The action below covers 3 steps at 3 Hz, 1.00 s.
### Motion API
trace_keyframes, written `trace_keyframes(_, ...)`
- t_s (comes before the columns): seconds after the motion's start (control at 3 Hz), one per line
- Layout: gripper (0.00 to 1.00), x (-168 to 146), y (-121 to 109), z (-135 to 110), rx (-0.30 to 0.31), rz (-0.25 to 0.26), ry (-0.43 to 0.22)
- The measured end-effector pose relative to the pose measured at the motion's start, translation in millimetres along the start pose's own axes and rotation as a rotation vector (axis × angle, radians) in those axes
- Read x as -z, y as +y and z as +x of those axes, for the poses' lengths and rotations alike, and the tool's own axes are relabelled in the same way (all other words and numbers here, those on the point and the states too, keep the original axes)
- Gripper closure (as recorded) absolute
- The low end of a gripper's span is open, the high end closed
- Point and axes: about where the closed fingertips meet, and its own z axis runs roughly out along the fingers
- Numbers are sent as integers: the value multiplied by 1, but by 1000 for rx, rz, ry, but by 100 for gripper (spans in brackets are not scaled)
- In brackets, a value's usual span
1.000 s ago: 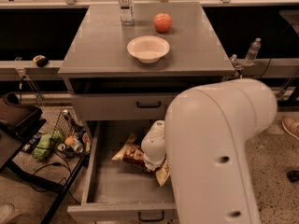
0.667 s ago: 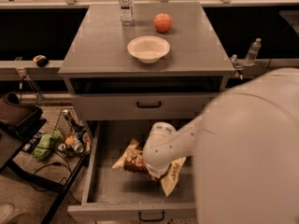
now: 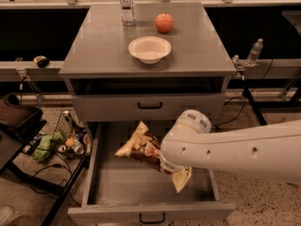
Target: Pick brown chip bag from middle drawer and place on counter
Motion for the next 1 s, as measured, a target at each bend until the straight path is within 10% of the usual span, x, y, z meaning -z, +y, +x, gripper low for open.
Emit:
trace_keyframes(0.33, 100, 72, -51, 12, -119, 52, -67)
trace_keyframes(1.0, 100, 155, -105, 5, -107, 67, -108)
